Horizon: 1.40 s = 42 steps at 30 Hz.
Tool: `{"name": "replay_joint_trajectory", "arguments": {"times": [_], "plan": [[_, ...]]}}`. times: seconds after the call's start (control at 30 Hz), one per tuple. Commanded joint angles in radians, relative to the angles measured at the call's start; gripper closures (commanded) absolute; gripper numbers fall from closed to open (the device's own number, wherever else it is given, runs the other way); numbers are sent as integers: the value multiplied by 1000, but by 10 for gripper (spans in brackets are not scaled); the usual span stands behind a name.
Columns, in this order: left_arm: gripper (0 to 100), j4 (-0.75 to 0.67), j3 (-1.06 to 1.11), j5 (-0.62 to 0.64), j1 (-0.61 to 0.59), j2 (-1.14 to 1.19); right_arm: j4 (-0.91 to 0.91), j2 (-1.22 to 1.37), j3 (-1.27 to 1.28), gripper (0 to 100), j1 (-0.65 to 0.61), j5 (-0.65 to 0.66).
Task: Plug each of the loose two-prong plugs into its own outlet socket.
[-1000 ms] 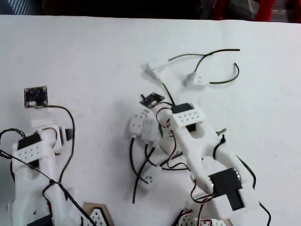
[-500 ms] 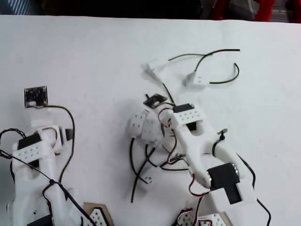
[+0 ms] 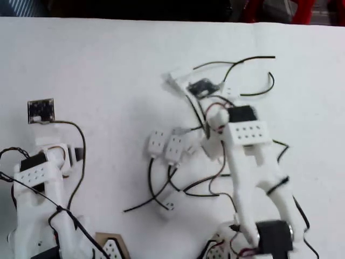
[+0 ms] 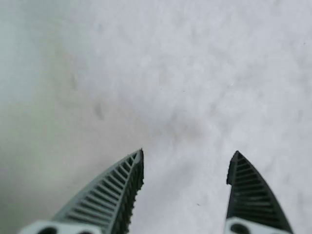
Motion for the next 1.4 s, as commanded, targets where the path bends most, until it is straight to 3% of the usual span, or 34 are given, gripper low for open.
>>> {"name": "replay_joint_trajectory", "arguments": {"times": [0.0, 0.2, 0.43, 0.57, 0.9, 1.1, 1.37], "plan": [[727, -17, -2, 2, -5, -27, 8, -117, -44, 981, 79, 6], [727, -17, -2, 2, -5, -27, -36, -124, 23, 981, 177, 8], [727, -17, -2, 2, -5, -27, -294, -5, 224, 938, 174, 8], [727, -17, -2, 2, -5, -27, -295, 39, 213, 854, 174, 6], [727, -17, -2, 2, -5, -27, -160, -2, 152, 879, 116, -2], [726, -17, -2, 2, -5, -27, -196, 136, 147, 882, 88, 0], [726, -17, -2, 2, -5, -27, -295, 325, 114, 882, 143, 5]]}}
